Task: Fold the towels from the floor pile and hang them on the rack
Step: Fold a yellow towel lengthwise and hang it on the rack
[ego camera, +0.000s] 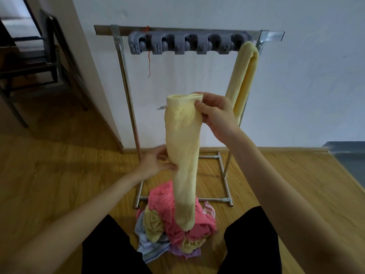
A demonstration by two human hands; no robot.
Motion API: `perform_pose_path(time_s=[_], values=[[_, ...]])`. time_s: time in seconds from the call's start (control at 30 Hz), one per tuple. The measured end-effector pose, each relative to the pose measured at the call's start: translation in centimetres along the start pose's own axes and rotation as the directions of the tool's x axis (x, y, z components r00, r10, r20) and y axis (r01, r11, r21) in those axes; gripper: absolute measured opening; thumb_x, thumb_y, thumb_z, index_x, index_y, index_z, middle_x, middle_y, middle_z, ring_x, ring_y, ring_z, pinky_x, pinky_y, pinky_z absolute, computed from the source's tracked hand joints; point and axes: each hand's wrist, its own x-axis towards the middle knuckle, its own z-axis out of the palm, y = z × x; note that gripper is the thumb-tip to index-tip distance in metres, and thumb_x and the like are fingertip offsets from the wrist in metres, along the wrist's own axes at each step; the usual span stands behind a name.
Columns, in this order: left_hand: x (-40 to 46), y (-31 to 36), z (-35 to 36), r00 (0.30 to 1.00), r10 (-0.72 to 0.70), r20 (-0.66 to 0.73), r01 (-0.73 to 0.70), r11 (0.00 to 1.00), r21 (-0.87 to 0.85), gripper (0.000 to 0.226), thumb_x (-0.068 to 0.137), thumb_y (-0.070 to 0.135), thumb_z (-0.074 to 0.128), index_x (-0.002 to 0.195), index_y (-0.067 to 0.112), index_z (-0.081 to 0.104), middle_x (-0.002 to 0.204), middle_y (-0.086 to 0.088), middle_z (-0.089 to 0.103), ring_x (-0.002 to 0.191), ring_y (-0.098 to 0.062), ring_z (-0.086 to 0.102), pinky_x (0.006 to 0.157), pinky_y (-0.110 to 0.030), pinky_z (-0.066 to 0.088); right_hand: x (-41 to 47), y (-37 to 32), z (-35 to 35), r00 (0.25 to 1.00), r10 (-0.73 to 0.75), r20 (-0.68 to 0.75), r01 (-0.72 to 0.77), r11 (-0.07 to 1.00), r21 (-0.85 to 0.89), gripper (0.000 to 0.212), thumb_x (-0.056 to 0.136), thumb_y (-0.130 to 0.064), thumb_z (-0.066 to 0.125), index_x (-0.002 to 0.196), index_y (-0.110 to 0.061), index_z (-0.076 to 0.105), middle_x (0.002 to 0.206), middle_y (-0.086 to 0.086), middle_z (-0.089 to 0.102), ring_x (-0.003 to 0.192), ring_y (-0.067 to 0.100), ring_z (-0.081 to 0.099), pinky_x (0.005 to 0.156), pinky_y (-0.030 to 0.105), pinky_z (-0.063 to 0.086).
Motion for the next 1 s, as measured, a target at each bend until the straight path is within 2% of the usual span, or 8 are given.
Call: perform_pose_path(time_s=[0.1,0.2,0.37,0.47,0.63,0.83,0.9,1.0], values=[[0.1,-1.9,1.5,0.994,-0.099,0.044,0.100,0.995,-0.016,0.035,0.062,0.022,0.086,0.092,0.027,0.069,0.089,0.011,0.072,0.085,-0.007,0.068,0.081,-0.031,0.056,0.3,-0.5,0.6,1.000,-0.005,0.006,0.004,1.000,0.020,0.023,0.092,0.006,0.050,0.109,0.001,0.065,0.089,0.014,0.065,0.081,0.027,0.061,0.071,0.038,0.053],[0.7,-3.0,3.1,0.989,-0.144,0.025,0.144,0.990,-0.005,0.039,0.066,0.023,0.084,0.100,0.015,0.068,0.097,0.006,0.070,0.091,-0.009,0.066,0.082,-0.025,0.053,0.4,-0.6,1.3,1.000,-0.001,-0.021,0.002,0.999,0.034,0.022,0.092,0.006,0.050,0.109,0.002,0.064,0.091,0.016,0.064,0.082,0.028,0.060,0.073,0.040,0.051],[0.1,-4.3,5.3,0.973,-0.229,0.025,0.230,0.960,-0.160,0.028,0.076,0.021,0.078,0.100,0.020,0.062,0.099,0.003,0.068,0.092,-0.008,0.064,0.072,-0.017,0.053,0.1,-0.9,1.0,0.974,-0.015,-0.226,0.047,0.989,0.137,0.019,0.091,0.003,0.054,0.103,-0.005,0.067,0.086,0.010,0.066,0.079,0.021,0.063,0.068,0.030,0.054],[-0.5,-5.7,6.1,0.942,-0.330,0.056,0.335,0.926,-0.173,0.025,0.085,0.024,0.070,0.107,0.013,0.063,0.100,-0.001,0.068,0.097,-0.019,0.065,0.069,-0.015,0.052,-0.1,0.0,-0.3,0.892,0.009,-0.452,0.048,0.992,0.114,0.017,0.090,0.003,0.053,0.095,-0.004,0.067,0.079,0.004,0.063,0.076,0.017,0.060,0.067,0.026,0.051],[0.0,-5.3,3.6,0.907,-0.420,0.009,0.418,0.900,-0.120,0.010,0.086,0.026,0.068,0.092,0.018,0.066,0.087,0.004,0.066,0.090,-0.014,0.061,0.070,-0.019,0.043,-0.9,4.8,-3.6,0.704,0.128,-0.699,-0.203,0.979,-0.026,0.020,0.088,-0.002,0.043,0.106,-0.007,0.051,0.089,-0.001,0.054,0.085,0.016,0.055,0.082,0.035,0.051],[1.6,0.6,-1.6,0.933,-0.335,0.132,0.345,0.937,-0.057,0.029,0.067,0.029,0.077,0.053,0.014,0.057,0.046,0.008,0.048,0.046,-0.007,0.045,0.049,-0.021,0.029,-4.2,14.2,-7.4,0.709,0.381,-0.594,-0.573,0.802,-0.168,0.030,0.074,-0.017,0.055,0.102,-0.013,0.046,0.093,0.008,0.052,0.082,0.022,0.054,0.061,0.032,0.048],[2.0,3.0,-2.5,0.936,-0.284,0.207,0.293,0.956,-0.017,0.032,0.062,0.032,0.072,0.048,0.015,0.050,0.042,0.008,0.041,0.039,-0.006,0.037,0.043,-0.019,0.026,-5.4,16.3,-7.5,0.714,0.507,-0.483,-0.672,0.689,-0.270,0.036,0.079,-0.009,0.058,0.113,-0.012,0.045,0.090,0.008,0.052,0.080,0.020,0.055,0.054,0.028,0.049],[2.3,5.8,-3.2,0.909,-0.223,0.352,0.208,0.975,0.080,0.032,0.068,0.034,0.074,0.059,0.008,0.058,0.053,0.000,0.049,0.046,-0.009,0.045,0.046,-0.019,0.032,-7.0,17.6,-7.2,0.718,0.632,-0.290,-0.667,0.507,-0.546,0.046,0.080,0.001,0.060,0.123,-0.006,0.045,0.096,0.005,0.049,0.087,0.020,0.054,0.060,0.024,0.048]])
